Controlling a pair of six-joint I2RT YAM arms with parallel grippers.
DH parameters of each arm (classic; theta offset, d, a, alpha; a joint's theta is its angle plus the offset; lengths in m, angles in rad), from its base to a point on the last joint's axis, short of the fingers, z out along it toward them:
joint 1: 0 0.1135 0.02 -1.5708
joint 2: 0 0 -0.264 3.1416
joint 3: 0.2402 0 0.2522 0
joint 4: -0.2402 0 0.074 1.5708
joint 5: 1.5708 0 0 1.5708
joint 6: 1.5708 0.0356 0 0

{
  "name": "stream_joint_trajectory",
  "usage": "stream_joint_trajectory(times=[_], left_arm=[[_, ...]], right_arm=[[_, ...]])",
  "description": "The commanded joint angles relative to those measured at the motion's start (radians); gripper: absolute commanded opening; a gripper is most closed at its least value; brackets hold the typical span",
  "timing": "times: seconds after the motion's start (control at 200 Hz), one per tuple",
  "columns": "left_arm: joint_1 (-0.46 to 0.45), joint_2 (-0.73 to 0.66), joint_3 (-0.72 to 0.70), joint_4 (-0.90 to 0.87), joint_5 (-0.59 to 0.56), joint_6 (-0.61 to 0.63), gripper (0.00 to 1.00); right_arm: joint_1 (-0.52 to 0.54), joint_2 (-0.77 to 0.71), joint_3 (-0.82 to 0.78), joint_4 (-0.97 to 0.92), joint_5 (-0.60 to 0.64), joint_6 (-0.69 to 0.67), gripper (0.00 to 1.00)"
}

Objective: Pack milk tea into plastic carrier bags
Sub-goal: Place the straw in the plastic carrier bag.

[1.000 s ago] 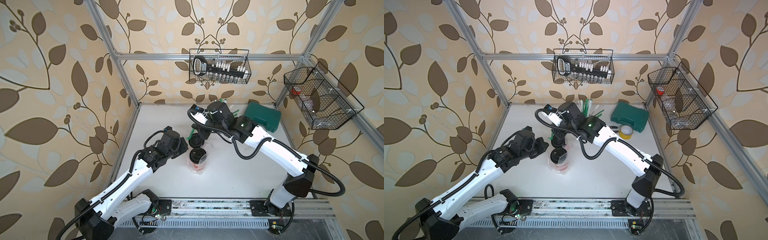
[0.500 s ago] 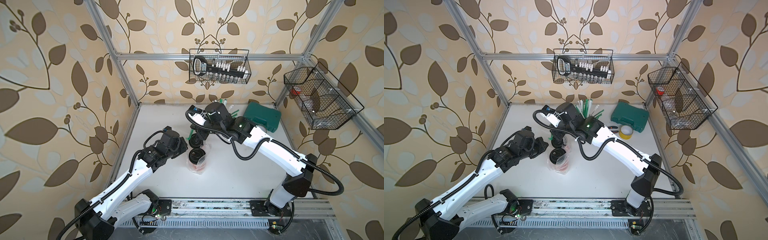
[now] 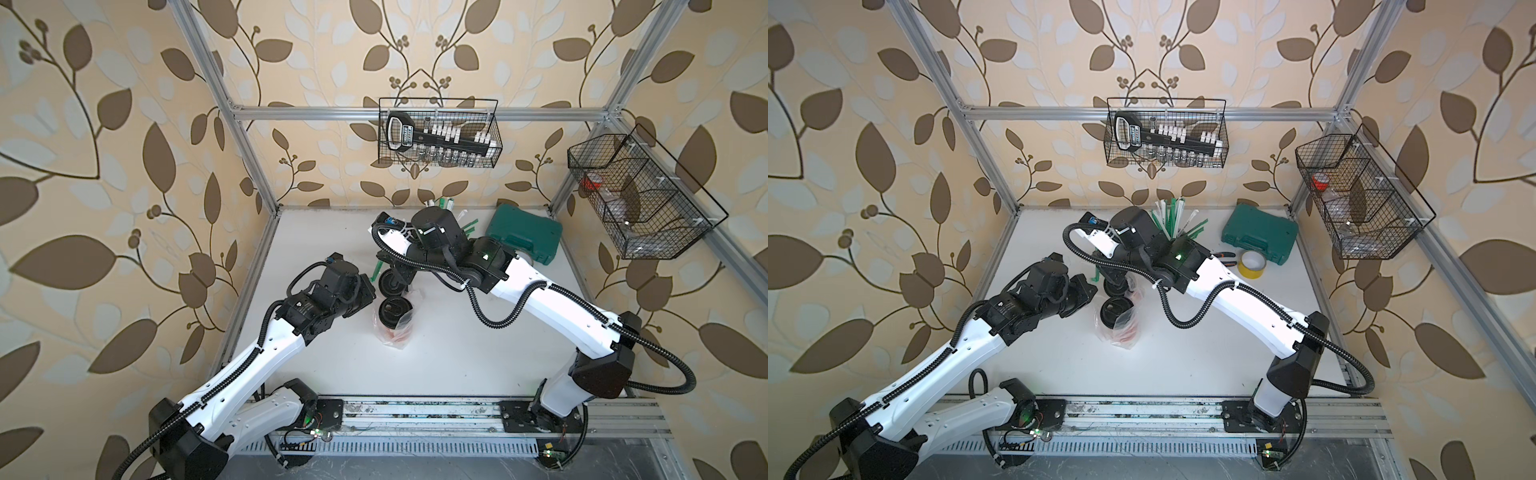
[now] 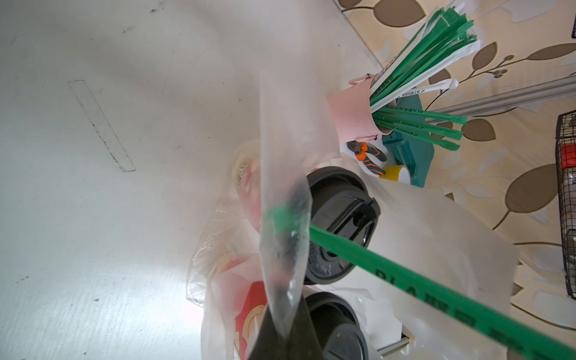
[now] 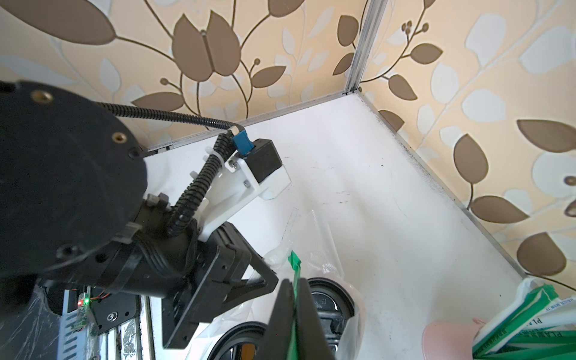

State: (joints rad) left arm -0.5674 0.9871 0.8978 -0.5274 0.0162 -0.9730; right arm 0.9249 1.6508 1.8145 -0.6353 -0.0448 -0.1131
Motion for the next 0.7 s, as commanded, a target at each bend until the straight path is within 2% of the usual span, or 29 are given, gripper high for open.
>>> stream_joint_trajectory(times=[0.0,0.515,0.695], left_arm=[[0.013,-0.018,0.006,0.02,-0.003,-0.007,0.0],[0.012,-0.016,0.016,0.015,-0.011,-0.008,0.0],[0.013,-0.013,0.013,0.018,-0.009,-0.012,0.0]], right_arm=[[0.001,0.029,-0.008,-0.016,0.048,-0.002,0.0],[0.001,0.068,0.011,-0.05,0.165,-0.034,0.0],[0.003,0.081,-0.004,-0.043,0.166,-0.057,0.0]])
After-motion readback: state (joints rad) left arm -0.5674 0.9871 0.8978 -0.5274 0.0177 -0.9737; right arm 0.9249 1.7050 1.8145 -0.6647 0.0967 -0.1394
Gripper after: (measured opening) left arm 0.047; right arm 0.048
